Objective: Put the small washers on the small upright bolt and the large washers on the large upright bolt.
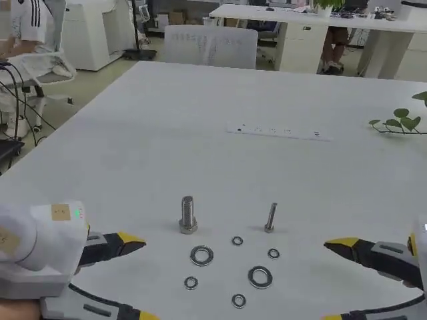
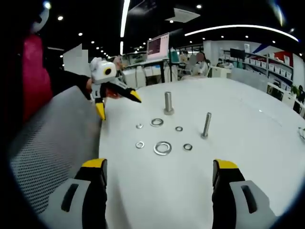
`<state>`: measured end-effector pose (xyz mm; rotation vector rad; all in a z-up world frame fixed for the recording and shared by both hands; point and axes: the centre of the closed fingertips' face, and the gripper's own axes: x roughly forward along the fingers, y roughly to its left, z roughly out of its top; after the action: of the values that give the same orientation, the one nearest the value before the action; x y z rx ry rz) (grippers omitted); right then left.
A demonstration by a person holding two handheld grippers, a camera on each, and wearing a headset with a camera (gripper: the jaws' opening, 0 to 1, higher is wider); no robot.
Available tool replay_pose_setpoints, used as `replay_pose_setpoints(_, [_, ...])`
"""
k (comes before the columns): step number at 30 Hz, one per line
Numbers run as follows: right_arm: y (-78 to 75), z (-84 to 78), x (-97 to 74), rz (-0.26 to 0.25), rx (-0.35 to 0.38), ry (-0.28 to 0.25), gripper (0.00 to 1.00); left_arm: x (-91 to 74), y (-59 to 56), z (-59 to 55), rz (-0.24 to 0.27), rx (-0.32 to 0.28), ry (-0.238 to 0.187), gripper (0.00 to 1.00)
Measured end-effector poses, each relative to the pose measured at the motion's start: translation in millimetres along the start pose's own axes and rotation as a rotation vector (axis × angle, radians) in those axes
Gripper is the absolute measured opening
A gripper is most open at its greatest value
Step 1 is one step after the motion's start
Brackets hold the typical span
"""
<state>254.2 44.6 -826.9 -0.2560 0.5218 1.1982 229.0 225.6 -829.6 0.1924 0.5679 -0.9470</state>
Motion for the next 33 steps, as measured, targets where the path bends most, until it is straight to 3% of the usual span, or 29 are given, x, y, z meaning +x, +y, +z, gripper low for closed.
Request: replay_pose_setpoints(33, [-4.5, -3.7, -0.8, 0.006, -0.003, 0.016, 0.90, 0.5, 0.8, 0.8, 0.004, -0.001, 0.005, 0.77])
